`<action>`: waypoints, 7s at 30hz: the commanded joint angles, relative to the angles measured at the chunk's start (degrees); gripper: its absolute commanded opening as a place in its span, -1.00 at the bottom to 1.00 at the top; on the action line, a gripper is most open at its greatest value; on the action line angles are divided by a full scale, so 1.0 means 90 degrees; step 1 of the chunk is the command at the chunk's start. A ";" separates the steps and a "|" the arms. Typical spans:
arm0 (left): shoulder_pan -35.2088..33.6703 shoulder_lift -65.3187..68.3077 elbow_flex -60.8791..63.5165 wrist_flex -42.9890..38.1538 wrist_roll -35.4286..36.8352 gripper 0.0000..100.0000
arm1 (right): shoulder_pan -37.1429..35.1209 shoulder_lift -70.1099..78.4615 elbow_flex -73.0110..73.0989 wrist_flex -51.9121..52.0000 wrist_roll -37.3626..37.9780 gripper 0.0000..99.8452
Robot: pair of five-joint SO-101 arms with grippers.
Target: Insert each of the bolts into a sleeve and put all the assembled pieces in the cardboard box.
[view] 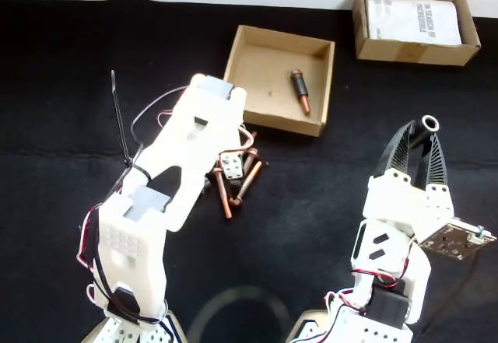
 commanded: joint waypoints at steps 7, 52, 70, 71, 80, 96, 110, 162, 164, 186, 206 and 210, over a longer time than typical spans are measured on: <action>-0.0044 -0.0024 -0.0142 -0.0430 0.0000 -0.57 | 0.0093 -0.0083 -0.0034 -0.0103 0.0049 -0.99; -0.0386 0.2662 -0.2945 -0.0117 -0.0020 -0.98 | 0.0083 -0.0073 0.0601 -0.0083 0.0049 -0.99; 0.0523 -0.1304 -0.3189 -0.0186 -0.0049 -0.98 | -0.0650 -0.0083 0.1626 -0.0777 0.0059 -0.99; 0.0650 -0.1568 -0.3179 -0.0244 -0.0049 -0.98 | -0.0708 -0.0054 0.1656 -0.0933 0.0068 -0.99; 0.1802 -0.3023 -0.3170 -0.1123 -0.0703 -0.98 | -0.1411 -0.0063 0.1675 -0.1021 0.0078 -0.99; 0.1978 -0.5651 -0.1138 -0.1455 -0.2168 -0.98 | -0.1431 -0.0034 0.1675 -0.0982 0.0068 -0.99; 0.1988 -0.9714 0.5280 -0.5998 -0.3692 -0.98 | -0.1431 -0.0034 0.1675 -0.0972 0.0078 -0.99; 0.2750 -0.5856 0.1949 -0.6681 -0.2735 -0.98 | -0.2808 -0.0034 0.1675 -0.0073 0.0098 -0.99; 0.2750 -0.5856 0.1988 -0.6681 -0.2774 -0.98 | -0.2808 -0.0034 0.1675 -0.0073 0.0098 -0.99; 0.2252 -0.5846 0.3375 -0.6711 -0.2774 -0.98 | -0.2828 -0.0063 0.1675 -0.0112 0.0322 -0.99; 0.2222 -0.5319 0.2926 -0.6476 -0.2774 -0.89 | -0.3072 -0.0044 0.1675 -0.0415 0.1182 -0.99; 0.2252 -0.5680 0.2945 -0.5607 -0.2735 -0.49 | -0.3072 -0.0044 0.1675 -0.0425 0.1192 -0.99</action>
